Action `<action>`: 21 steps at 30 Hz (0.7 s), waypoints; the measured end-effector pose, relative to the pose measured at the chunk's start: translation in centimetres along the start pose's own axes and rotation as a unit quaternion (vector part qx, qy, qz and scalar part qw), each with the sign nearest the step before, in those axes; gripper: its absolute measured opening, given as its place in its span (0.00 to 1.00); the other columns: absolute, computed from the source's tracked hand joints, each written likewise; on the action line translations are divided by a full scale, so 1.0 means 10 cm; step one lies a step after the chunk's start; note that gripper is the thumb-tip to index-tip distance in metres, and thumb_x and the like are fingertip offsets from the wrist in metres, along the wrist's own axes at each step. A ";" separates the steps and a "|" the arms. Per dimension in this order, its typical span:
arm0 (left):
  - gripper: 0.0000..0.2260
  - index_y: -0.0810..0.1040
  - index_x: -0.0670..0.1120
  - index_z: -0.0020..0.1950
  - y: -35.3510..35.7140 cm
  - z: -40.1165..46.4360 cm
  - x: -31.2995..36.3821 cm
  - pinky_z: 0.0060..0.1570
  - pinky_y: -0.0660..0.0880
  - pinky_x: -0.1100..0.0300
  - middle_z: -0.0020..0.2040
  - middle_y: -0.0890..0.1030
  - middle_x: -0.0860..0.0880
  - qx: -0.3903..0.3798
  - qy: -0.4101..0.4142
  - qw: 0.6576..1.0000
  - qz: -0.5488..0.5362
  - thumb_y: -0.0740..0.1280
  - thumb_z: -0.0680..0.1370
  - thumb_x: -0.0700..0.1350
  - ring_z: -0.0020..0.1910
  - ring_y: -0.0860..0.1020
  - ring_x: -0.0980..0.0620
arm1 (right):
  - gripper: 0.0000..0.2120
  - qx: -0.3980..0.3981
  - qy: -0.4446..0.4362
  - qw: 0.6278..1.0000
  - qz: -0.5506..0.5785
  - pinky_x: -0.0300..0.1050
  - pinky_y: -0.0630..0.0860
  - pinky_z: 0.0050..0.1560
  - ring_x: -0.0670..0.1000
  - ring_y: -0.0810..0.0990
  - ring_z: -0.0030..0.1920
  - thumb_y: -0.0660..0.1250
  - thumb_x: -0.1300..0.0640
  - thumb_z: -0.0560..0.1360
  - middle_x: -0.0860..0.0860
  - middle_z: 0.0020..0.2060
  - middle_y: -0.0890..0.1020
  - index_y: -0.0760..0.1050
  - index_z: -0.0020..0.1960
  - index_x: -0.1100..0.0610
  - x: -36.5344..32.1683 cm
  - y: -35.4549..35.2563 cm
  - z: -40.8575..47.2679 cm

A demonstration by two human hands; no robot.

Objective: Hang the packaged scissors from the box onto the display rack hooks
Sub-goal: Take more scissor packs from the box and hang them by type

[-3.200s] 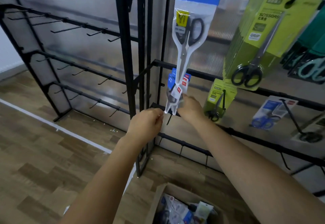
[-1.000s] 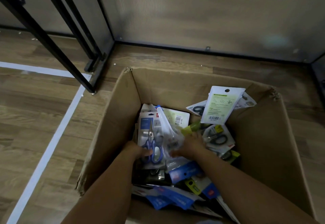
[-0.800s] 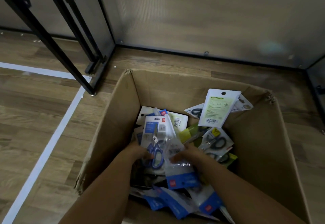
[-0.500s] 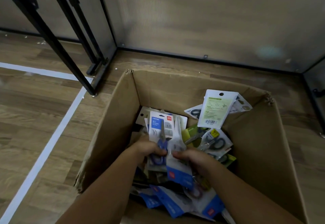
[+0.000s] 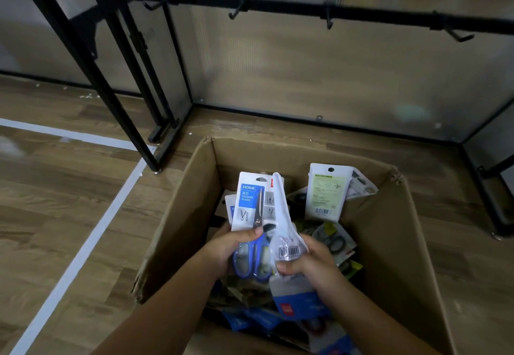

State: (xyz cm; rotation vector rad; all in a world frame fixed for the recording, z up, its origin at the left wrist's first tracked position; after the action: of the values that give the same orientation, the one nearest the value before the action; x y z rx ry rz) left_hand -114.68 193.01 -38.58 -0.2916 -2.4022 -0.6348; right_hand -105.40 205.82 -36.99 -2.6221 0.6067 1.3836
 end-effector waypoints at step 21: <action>0.28 0.75 0.41 0.62 1.33 -1.59 2.15 0.55 0.77 0.43 0.54 0.82 0.40 -0.031 0.230 0.972 0.020 0.74 0.62 0.38 0.54 0.81 0.40 | 0.29 -0.027 -0.198 0.975 -0.096 0.40 0.77 0.33 0.43 0.79 0.35 0.69 0.79 0.62 0.44 0.36 0.82 0.76 0.52 0.50 -2.68 0.08 -0.89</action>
State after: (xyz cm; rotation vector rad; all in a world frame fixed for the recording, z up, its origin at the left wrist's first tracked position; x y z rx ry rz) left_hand -118.44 197.47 -9.32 -0.1923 -1.9311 -0.6750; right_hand -112.43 210.46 -10.00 -2.2670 0.2579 1.8039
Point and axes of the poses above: each hand's wrist, its own z-axis towards the middle knuckle, its own y-axis out of the palm, x = y × z, the point moved 7 cm from there along z, towards the middle knuckle
